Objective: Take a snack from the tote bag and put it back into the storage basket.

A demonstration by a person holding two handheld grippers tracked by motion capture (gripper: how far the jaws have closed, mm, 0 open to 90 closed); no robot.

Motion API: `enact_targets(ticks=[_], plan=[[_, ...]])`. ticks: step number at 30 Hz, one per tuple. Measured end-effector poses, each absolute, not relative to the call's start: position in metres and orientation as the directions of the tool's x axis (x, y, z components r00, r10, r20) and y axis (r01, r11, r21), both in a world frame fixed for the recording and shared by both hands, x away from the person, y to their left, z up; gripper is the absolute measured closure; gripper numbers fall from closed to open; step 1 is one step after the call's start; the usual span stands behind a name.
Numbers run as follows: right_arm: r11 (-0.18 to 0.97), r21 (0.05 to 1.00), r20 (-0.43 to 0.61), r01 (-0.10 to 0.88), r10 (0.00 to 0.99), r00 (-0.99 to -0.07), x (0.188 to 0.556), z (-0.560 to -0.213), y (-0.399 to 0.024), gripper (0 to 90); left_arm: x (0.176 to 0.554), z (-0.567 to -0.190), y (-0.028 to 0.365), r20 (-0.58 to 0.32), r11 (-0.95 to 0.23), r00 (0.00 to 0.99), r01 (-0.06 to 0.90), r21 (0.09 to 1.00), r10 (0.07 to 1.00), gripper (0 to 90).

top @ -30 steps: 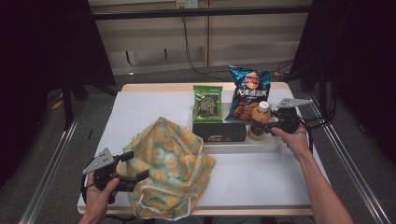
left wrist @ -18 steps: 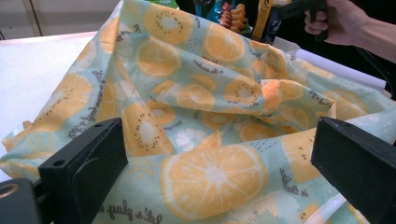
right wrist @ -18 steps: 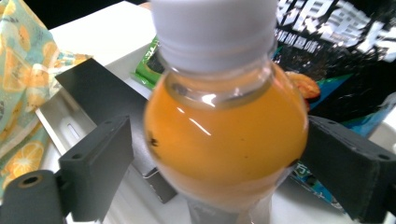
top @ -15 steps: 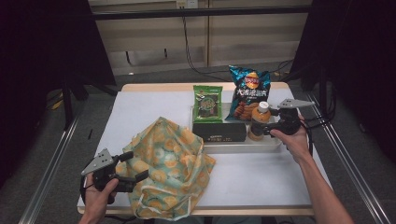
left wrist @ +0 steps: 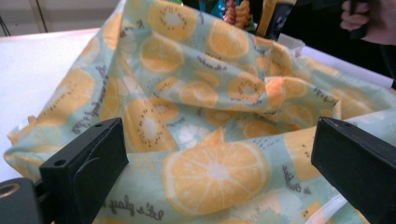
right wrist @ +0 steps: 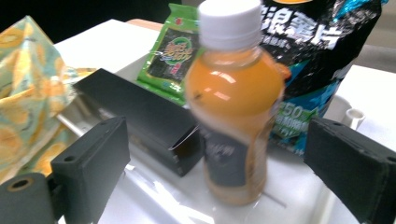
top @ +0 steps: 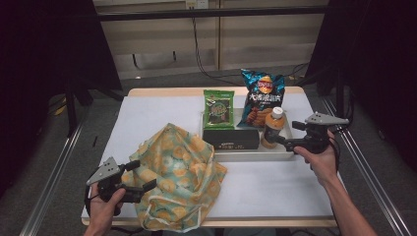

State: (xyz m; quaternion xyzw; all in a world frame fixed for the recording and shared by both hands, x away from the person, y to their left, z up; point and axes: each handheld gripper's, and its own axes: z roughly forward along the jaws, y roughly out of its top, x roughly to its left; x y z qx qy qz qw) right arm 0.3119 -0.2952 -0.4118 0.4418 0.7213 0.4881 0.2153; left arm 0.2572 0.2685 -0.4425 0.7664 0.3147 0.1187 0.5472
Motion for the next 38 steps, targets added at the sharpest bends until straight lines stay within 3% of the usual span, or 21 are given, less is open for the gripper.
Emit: enact_targets(ticks=[13, 27, 38], plan=[[0.117, 0.886, 0.143, 0.449, 0.852, -0.504, 0.262, -0.415, -0.291, 4.5, 0.258, -0.442, 0.27, -0.171, -0.196, 0.752, 0.372, 0.907, 0.636, 3.6], [0.069, 0.876, 0.146, 0.477, 0.905, -0.399, 0.206, -0.429, -0.304, 5.5, 0.256, -0.44, 0.265, -0.144, -0.233, 0.773, 0.354, 0.906, 0.618, 3.2], [0.066, 0.875, 0.133, 0.48, 0.92, -0.369, 0.194, -0.439, -0.308, 6.6, 0.258, -0.439, 0.272, -0.16, -0.191, 0.75, 0.359, 0.914, 0.641, 3.3]])
